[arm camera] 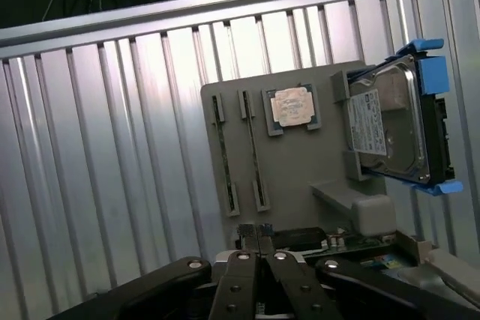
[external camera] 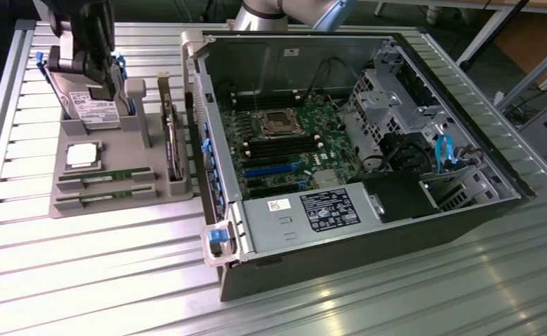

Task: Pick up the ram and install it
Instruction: 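Pick up the ram and move it above insertion slot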

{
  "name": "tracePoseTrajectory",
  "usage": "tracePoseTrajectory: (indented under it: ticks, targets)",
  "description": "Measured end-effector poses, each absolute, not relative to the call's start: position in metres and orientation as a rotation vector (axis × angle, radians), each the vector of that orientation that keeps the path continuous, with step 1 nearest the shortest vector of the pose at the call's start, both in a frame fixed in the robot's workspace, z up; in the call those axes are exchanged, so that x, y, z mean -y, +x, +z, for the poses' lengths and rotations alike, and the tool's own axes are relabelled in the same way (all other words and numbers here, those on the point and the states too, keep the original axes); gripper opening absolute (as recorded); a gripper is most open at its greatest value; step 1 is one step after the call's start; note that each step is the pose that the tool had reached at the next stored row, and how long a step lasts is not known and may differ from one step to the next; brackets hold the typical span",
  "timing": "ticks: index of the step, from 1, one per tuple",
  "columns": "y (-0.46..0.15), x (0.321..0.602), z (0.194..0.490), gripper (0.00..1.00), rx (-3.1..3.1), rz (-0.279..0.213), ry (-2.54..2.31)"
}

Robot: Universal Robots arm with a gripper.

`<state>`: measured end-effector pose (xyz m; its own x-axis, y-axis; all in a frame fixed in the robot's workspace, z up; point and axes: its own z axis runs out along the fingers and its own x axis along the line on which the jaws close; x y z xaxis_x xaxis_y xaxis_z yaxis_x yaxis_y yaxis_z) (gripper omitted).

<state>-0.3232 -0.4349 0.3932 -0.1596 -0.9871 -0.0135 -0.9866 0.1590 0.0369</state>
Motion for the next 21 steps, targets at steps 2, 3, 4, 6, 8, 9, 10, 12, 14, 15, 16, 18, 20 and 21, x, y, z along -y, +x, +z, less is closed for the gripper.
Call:
tracePoseTrajectory:
  ticks: [2,3,4,6,8,9,10,12,14,15,16,18,20,21]
  targets:
    - [-0.3232,0.4349,0.3932,0.1,2.361,-0.057,2.05]
    - [-0.3232,0.4349,0.3932,0.1,2.345,-0.056,2.067]
    - [-0.3232,0.4349,0.3932,0.1,2.327,-0.055,2.086]
    - [-0.3232,0.435,0.3931,0.1,2.308,-0.055,2.107]
    - [-0.3232,0.4349,0.3932,0.1,2.288,-0.054,2.128]
    - [-0.3232,0.4349,0.3932,0.1,2.274,-0.053,2.143]
    - [-0.3232,0.435,0.3932,0.1,2.264,-0.053,2.153]
    - [-0.3232,0.4349,0.3932,0.1,2.222,-0.051,2.194]
    - [-0.3232,0.4349,0.3932,0.1,2.183,-0.05,2.231]
    - [-0.3232,0.4349,0.3932,0.1,2.169,-0.049,2.244]
    - [-0.3232,0.4349,0.3931,0.1,2.159,-0.049,2.254]
    - [-0.3232,0.435,0.3932,0.1,2.137,-0.048,2.274]
    - [-0.3232,0.4349,0.3932,0.1,2.115,-0.048,2.294]
    - [-0.3232,0.4349,0.3932,0.1,2.102,-0.047,2.304]
